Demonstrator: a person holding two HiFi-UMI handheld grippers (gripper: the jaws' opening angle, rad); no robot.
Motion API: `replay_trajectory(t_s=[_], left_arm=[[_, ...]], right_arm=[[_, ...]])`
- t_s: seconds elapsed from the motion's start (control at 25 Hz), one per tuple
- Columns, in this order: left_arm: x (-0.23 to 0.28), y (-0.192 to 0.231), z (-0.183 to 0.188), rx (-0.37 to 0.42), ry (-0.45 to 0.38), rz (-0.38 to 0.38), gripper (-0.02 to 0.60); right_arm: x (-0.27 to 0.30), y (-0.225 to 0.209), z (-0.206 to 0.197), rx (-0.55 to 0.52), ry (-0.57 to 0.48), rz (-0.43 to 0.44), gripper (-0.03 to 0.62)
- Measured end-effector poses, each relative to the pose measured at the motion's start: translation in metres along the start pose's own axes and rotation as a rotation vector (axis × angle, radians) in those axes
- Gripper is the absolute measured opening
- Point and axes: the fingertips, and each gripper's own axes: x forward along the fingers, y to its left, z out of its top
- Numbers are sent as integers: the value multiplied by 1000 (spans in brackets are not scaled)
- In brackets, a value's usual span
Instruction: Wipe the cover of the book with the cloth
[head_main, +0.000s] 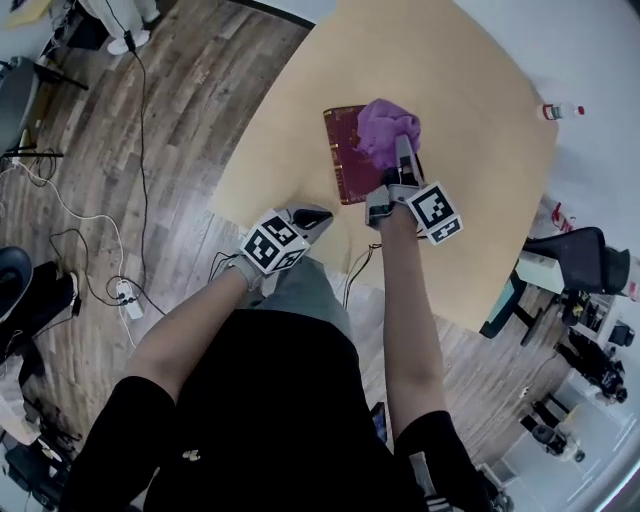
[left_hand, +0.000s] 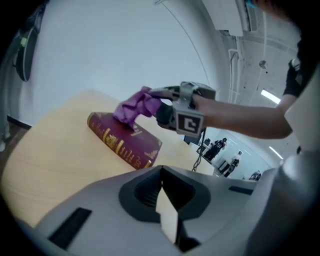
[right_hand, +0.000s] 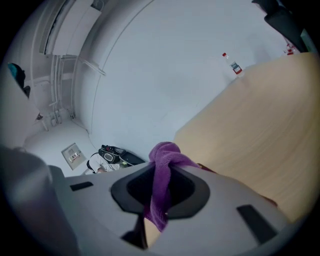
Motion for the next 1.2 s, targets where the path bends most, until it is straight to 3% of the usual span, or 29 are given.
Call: replay_trajectory(t_s=[0.2,0.44,0.84,1.2], left_arm=[[-40,1,57,37,-92,36,20],[-71,-22,111,54,-181,49,20],[-108,-76,205,268,-303,71,20],[-133,-115,254,442,-392,78,20]], right_arm=[[-61,18,25,-36,-44,3,64],[-113,40,37,-80,-24,24,64],[-173,101,61,-435,-26,19,64],[-199,171,87,-724,-108,74,64]])
